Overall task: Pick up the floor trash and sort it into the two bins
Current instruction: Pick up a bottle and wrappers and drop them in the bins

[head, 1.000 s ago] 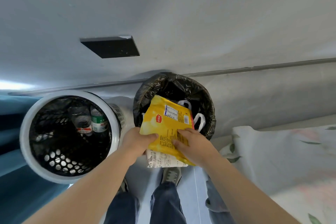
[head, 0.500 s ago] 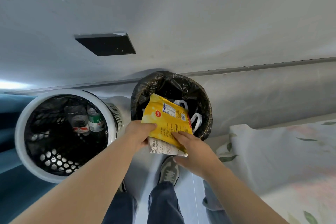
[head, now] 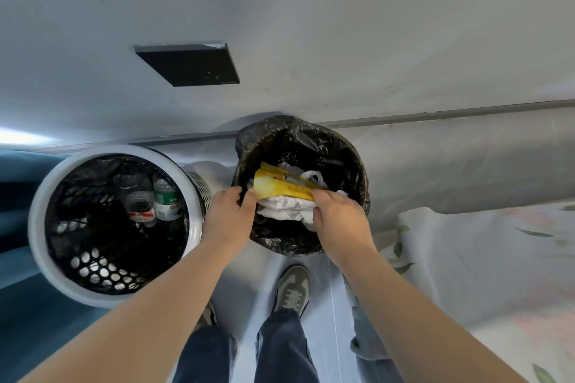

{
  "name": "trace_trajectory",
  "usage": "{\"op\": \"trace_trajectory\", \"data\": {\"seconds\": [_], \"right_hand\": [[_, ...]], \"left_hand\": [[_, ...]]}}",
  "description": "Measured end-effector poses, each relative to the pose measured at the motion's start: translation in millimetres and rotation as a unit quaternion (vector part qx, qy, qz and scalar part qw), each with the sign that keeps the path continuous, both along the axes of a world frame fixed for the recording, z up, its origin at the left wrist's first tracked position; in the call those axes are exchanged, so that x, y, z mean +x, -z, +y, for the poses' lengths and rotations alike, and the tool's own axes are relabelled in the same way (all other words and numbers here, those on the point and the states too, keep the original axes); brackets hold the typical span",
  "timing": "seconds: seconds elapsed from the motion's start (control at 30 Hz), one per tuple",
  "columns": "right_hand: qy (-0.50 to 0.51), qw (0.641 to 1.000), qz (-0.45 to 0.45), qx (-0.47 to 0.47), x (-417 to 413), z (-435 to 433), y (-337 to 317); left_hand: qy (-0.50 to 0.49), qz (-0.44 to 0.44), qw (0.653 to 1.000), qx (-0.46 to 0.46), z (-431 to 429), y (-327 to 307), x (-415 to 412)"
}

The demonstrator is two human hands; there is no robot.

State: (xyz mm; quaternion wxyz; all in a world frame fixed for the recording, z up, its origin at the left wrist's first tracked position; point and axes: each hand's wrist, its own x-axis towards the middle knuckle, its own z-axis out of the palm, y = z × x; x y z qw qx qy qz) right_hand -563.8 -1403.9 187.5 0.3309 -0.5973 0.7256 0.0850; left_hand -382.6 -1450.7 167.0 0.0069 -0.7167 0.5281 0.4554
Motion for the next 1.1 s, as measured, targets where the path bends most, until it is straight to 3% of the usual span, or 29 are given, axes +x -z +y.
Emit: {"op": "trace_trajectory", "data": {"seconds": [0.17,0.27,0.5,0.73,1.1], "right_hand": [[-0.059,0.987,0.078,0.129,7,-3,-6],[-0.057,0.984,0.117,0.123,1,-7,-4],[0.077,0.983,0.157,0.064,-11,-4,-9],[-0.093,0.978,0.13,0.133,14,-13,6],[0.006,0.995,0.026,0.092,15,6,-3]], "left_hand": [[-0.004,0.015,1.0,0.021,5,2,0],[-0.011,0.018,0.999,0.035,4,0,-2],[-0.026,0.008,0.999,0.041,2,3,-4],[-0.007,0.008,0.999,0.047,0,-2,-3],[-0.015,0.033,0.998,0.053,-3,-22,0]]}}
